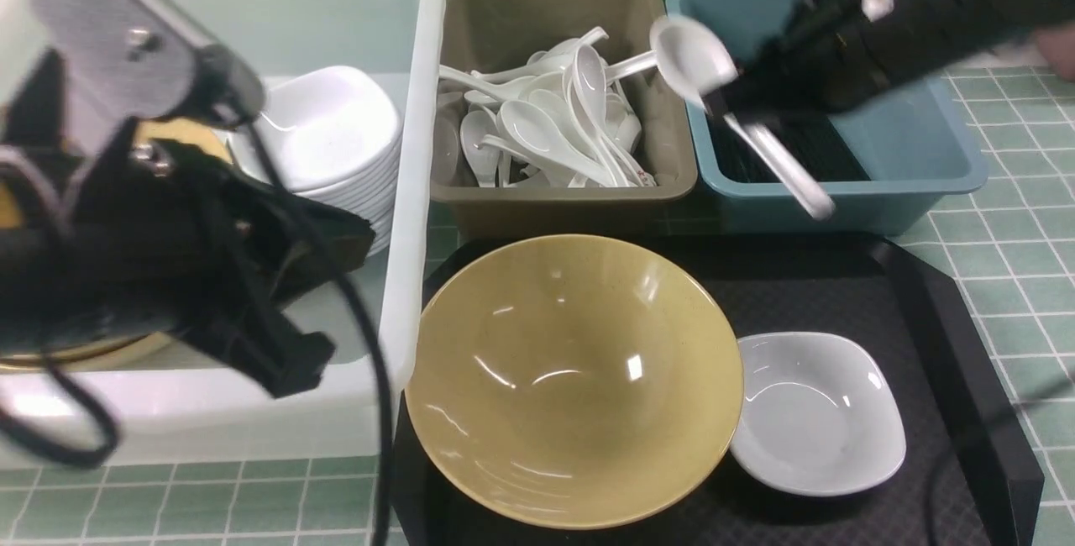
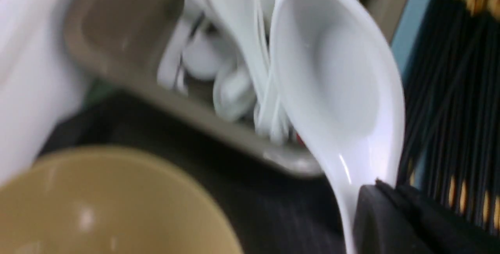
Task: On blue table put chopsticks spoon bowls plates into blue grey white boxes.
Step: 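Place the white spoon into the bin of spoons with the right gripper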
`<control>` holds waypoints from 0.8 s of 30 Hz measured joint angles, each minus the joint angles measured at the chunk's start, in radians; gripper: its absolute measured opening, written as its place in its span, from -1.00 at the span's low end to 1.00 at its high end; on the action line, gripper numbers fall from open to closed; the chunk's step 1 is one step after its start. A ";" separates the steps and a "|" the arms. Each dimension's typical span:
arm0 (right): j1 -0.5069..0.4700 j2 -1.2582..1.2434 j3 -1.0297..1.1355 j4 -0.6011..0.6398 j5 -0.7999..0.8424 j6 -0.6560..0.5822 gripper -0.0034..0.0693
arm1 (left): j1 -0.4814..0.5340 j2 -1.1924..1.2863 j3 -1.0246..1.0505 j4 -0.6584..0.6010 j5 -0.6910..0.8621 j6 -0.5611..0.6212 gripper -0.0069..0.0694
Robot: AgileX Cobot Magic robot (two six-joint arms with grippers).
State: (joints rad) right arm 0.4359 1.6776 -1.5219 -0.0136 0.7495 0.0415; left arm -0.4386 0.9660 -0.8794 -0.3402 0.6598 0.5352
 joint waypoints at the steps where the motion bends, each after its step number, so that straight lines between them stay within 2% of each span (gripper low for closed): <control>1: 0.000 0.034 -0.056 0.000 -0.001 0.000 -0.75 | 0.000 0.023 0.000 -0.002 -0.001 0.000 -0.81; 6: 0.000 0.255 -0.323 0.002 -0.034 0.006 -0.75 | 0.000 0.098 0.001 -0.021 -0.003 0.000 -0.81; 11: 0.000 0.398 -0.484 0.003 -0.049 0.023 -0.74 | 0.000 0.105 0.001 -0.023 -0.003 0.000 -0.81; 13: 0.000 0.467 -0.555 0.003 -0.049 0.034 -0.67 | 0.000 0.105 0.001 -0.024 -0.001 0.000 -0.81; 17: 0.000 0.545 -0.622 0.003 -0.054 0.041 -0.33 | 0.000 0.105 0.001 -0.025 0.018 0.000 -0.81; 18: 0.000 0.547 -0.623 0.003 -0.055 0.041 -0.31 | 0.000 0.105 0.001 -0.025 0.020 0.000 -0.81; 20: 0.000 0.565 -0.630 0.003 -0.050 0.043 0.05 | 0.000 0.105 0.001 -0.025 0.033 0.000 -0.81; 24: 0.000 0.549 -0.631 0.003 0.021 0.029 0.36 | 0.000 0.105 0.001 -0.028 0.040 -0.013 -0.81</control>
State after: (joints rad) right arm 0.4359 2.2264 -2.1525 -0.0103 0.7705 0.0706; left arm -0.4386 1.0706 -0.8785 -0.3684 0.6996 0.5222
